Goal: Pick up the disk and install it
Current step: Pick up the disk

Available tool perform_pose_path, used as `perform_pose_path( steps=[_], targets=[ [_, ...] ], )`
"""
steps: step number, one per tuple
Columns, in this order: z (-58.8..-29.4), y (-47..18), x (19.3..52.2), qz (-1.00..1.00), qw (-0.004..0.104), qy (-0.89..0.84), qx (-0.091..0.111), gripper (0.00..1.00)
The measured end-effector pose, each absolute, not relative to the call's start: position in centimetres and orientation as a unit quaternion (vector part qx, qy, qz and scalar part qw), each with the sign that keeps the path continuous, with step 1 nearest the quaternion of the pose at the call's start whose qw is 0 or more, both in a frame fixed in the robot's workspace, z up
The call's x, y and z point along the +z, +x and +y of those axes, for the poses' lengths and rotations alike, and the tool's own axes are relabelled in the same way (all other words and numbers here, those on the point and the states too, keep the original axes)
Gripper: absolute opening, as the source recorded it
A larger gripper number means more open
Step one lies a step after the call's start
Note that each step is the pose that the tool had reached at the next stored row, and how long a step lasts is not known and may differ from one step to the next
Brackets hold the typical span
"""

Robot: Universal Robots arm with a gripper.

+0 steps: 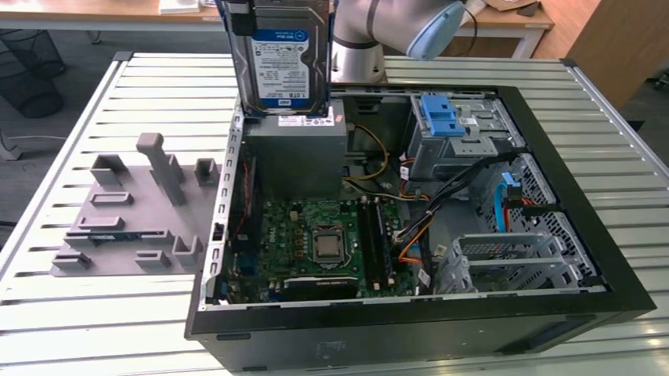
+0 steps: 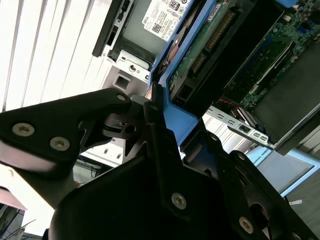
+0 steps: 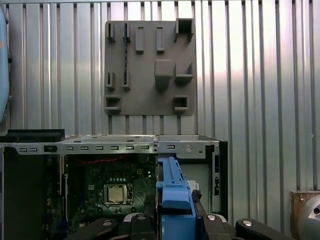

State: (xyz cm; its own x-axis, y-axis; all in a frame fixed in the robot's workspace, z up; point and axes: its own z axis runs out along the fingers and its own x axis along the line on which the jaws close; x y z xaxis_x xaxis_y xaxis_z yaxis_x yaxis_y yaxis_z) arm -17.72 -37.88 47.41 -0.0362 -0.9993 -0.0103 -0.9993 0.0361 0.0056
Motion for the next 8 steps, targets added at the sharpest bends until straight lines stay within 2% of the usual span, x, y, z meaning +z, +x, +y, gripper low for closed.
perform_pose_path(
  steps=[8],
  targets=[
    [-37.88, -17.23, 47.40, 0.720, 0.002, -0.694, 0.006, 0.36]
  ],
)
